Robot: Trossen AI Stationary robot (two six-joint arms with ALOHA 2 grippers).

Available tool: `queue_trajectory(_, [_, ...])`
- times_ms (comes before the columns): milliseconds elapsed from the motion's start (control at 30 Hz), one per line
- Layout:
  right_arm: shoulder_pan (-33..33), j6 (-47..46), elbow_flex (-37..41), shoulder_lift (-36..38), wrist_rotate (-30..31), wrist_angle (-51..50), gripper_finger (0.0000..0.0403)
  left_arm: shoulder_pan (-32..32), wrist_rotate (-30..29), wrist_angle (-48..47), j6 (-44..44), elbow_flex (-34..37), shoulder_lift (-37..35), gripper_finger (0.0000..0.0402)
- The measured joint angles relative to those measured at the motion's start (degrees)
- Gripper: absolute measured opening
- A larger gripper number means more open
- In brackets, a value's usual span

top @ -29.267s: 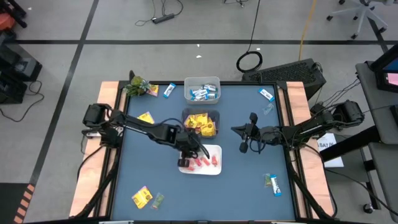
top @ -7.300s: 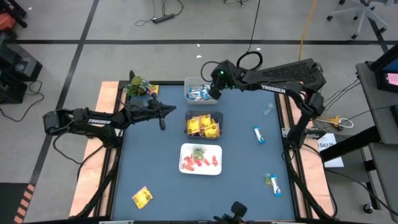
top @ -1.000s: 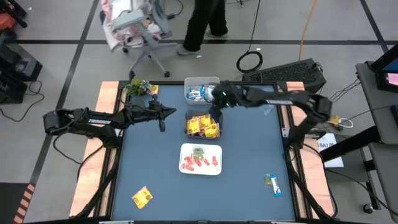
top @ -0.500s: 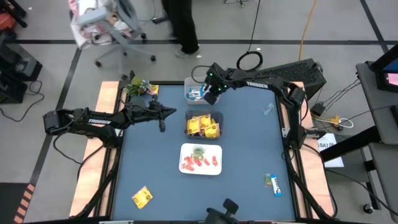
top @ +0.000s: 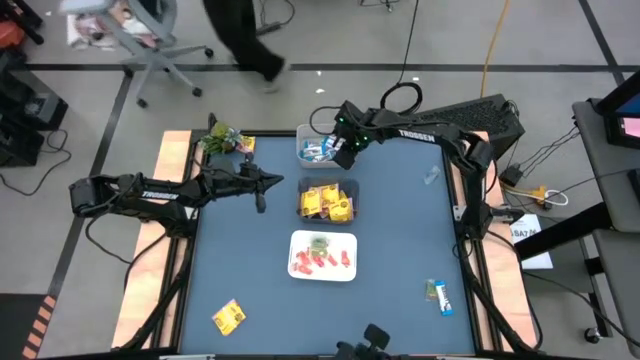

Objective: Sort candy
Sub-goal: Put the green gummy candy into the white bin

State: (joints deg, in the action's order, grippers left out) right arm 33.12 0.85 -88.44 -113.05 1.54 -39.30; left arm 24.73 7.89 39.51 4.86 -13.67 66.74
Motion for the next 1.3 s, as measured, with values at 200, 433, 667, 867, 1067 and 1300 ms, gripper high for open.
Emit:
queue_trajectory(200, [-5.5, 3.5, 0.0, 9.0, 6.0, -1.8, 0.0015, 0.0, 2.6, -1.6, 0.4, 0.0, 0.0, 0.0007])
queue_trajectory(433, [-12.3, 1.0, 9.4, 21.4, 6.5, 2.6, 0.0003, 0.0, 2.6, -1.5, 0.4, 0.0, 0.0, 0.0007])
queue_trajectory(667, [-21.0, -11.6, 27.8, 33.7, 7.9, 4.8, 0.0001, 0.0, 2.6, -1.5, 0.1, 0.0, 0.0, 0.0007])
queue_trajectory(867, [-31.1, -27.0, 38.6, 42.8, 9.1, 3.1, 0.0001, 0.0, 2.6, -1.5, 0.3, 0.0, 0.0, 0.0007])
queue_trajectory(1067, [-41.5, -40.3, 41.5, 46.9, 8.3, -4.7, 0.0000, 0.0, 2.6, -1.5, 0.1, 0.0, 0.0, 0.0007])
queue_trajectory(1300, [-52.8, -55.6, 41.5, 46.3, 2.8, -10.2, 0.0000, 0.0, 2.6, -0.9, 0.1, 0.0, 0.0, 0.0007])
